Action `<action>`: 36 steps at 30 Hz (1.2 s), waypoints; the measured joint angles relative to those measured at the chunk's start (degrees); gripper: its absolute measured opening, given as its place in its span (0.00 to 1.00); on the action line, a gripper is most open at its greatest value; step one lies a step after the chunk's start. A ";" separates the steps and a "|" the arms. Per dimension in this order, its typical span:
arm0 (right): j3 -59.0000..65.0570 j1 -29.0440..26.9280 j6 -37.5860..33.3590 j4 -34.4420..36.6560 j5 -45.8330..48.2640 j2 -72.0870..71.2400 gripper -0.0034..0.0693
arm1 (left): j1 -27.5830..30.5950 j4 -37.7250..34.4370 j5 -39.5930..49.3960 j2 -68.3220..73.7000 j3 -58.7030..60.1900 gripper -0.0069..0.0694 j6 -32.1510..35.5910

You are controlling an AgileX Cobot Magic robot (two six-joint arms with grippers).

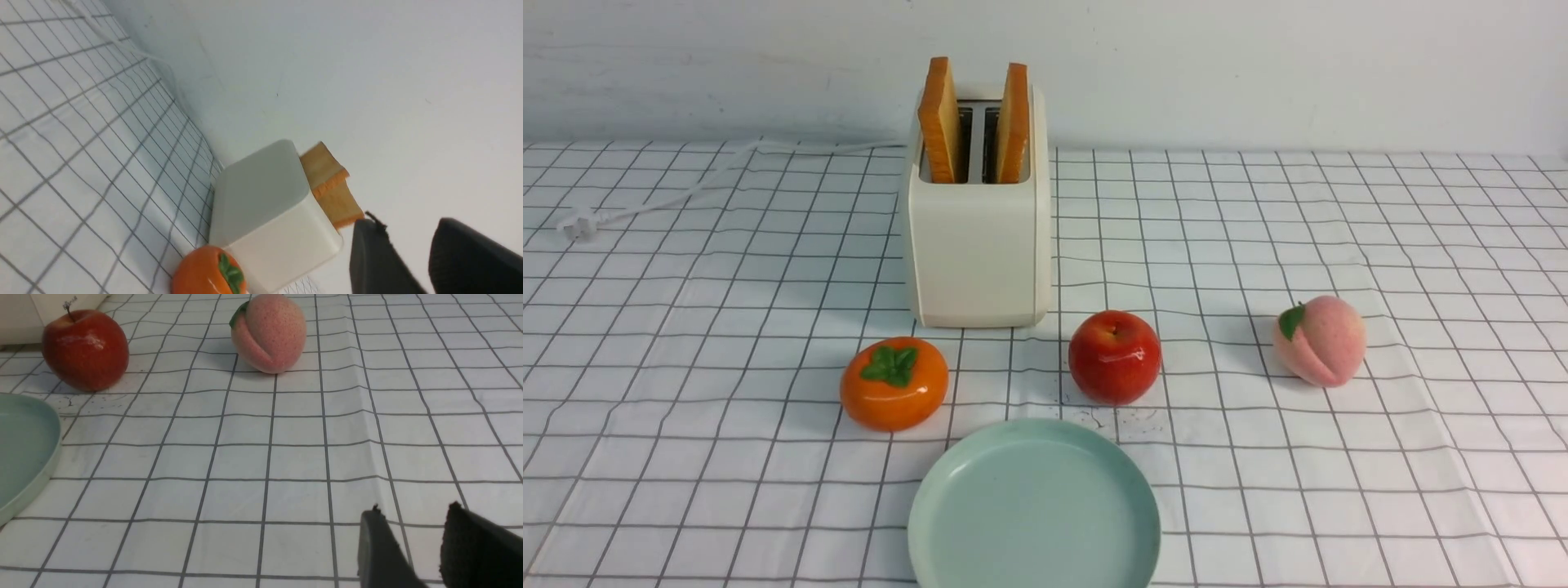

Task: Take toasted bread from bread machine on white checkered table place on plate.
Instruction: 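Reach for a toast slice standing in the toaster with the left gripper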

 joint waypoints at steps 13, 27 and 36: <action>0.00 0.00 0.00 0.00 0.00 0.00 0.38 | 0.00 8.15 37.54 36.18 -33.77 0.07 19.24; 0.00 0.00 0.00 0.00 0.00 0.00 0.38 | -13.62 12.59 37.70 74.33 -65.39 0.07 26.65; 0.00 0.00 0.00 0.00 0.00 0.00 0.38 | -14.19 15.86 29.51 86.88 -75.26 0.30 26.02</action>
